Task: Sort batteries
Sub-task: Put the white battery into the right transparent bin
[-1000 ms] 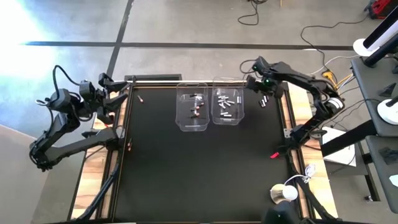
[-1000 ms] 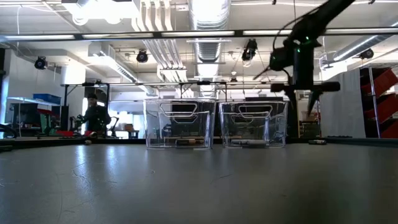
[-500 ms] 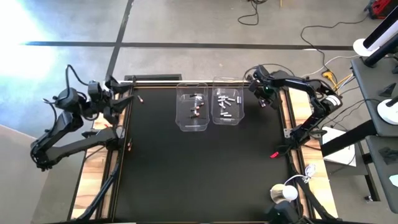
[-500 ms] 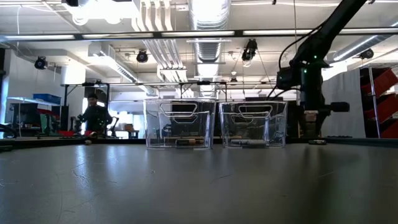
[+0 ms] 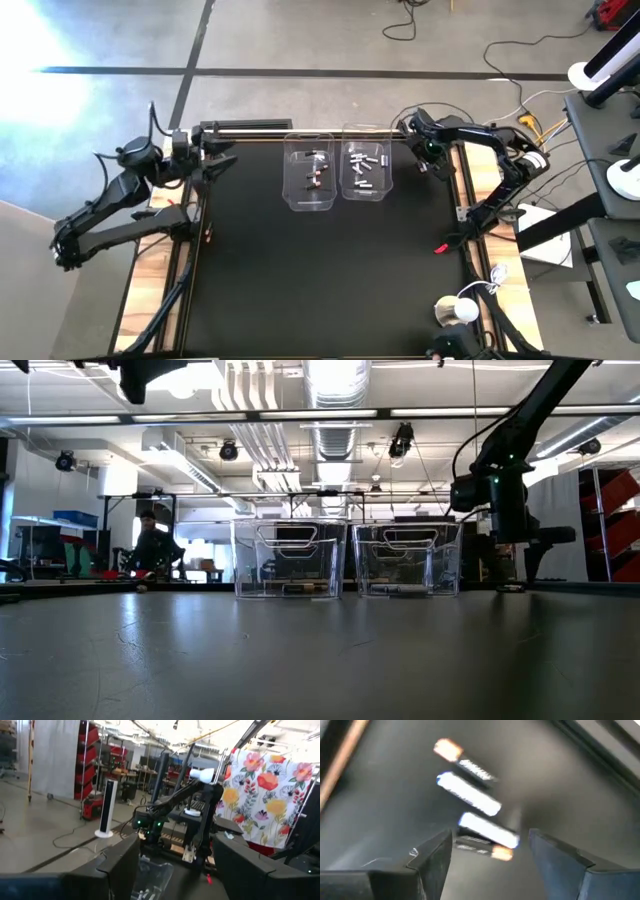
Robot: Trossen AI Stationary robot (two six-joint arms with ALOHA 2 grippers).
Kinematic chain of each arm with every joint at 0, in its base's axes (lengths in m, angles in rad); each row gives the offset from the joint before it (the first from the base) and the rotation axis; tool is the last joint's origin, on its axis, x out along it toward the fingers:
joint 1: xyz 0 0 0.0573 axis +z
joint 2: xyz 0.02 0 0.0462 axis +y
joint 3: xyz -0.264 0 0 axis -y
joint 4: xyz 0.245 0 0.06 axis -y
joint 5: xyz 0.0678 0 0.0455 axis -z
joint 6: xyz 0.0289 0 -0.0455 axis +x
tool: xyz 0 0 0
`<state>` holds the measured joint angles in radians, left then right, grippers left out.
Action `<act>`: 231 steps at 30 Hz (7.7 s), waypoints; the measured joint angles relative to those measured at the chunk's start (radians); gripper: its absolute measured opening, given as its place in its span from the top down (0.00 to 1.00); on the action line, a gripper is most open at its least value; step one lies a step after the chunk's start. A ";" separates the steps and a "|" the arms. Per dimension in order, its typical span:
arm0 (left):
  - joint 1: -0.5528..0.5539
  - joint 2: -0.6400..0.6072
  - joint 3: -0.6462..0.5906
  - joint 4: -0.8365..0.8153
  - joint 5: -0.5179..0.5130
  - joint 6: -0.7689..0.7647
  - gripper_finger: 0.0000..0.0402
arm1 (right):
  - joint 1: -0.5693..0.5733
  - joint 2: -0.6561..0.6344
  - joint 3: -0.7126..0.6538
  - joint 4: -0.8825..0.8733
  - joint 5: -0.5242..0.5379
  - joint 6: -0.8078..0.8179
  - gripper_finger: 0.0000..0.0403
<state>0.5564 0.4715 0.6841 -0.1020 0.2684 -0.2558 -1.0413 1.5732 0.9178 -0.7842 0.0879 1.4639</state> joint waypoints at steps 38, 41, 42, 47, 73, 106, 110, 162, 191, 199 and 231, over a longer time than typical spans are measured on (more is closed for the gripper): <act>0.000 0.102 0.007 0.012 0.001 0.034 0.43 | 0.002 -0.019 -0.062 0.003 -0.050 0.044 0.51; 0.000 0.102 0.007 0.012 0.002 0.034 0.43 | 0.003 -0.019 -0.062 -0.007 -0.055 0.029 0.56; 0.000 0.102 0.007 0.012 0.002 0.034 0.43 | 0.003 -0.019 -0.062 -0.007 -0.055 0.021 0.58; 0.000 0.102 0.007 0.011 0.003 0.037 0.43 | 0.002 -0.009 -0.063 -0.003 -0.040 -0.048 0.68; 0.000 0.102 0.008 -0.019 -0.060 0.084 0.43 | 0.003 -0.018 -0.058 0.010 -0.023 -0.297 0.91; 0.000 0.026 0.008 0.086 -0.192 0.133 0.43 | 0.430 0.338 0.677 -0.260 -0.225 -1.241 0.92; 0.000 -0.069 0.008 0.052 -0.190 0.131 0.43 | 0.434 0.399 0.696 -0.265 -0.245 -1.218 0.92; 0.000 -0.288 0.008 -0.057 -0.096 0.018 0.43 | 0.575 0.199 0.676 -0.755 -0.234 -1.148 0.53; 0.000 -0.288 0.007 -0.056 -0.184 0.121 0.43 | 0.393 0.004 0.451 -0.515 -0.156 -0.735 0.51; 0.000 -0.258 0.007 -0.060 -0.222 0.058 0.43 | 0.273 -0.103 0.401 -0.424 -0.081 -0.497 0.51; 0.010 -0.002 0.308 -0.476 -0.450 0.172 0.32 | 0.042 0.065 0.057 0.062 0.202 0.201 0.19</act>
<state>0.5667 0.4693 0.9924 -0.5783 -0.1815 -0.0843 -0.9989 1.6387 0.9750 -0.7226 0.2901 1.6644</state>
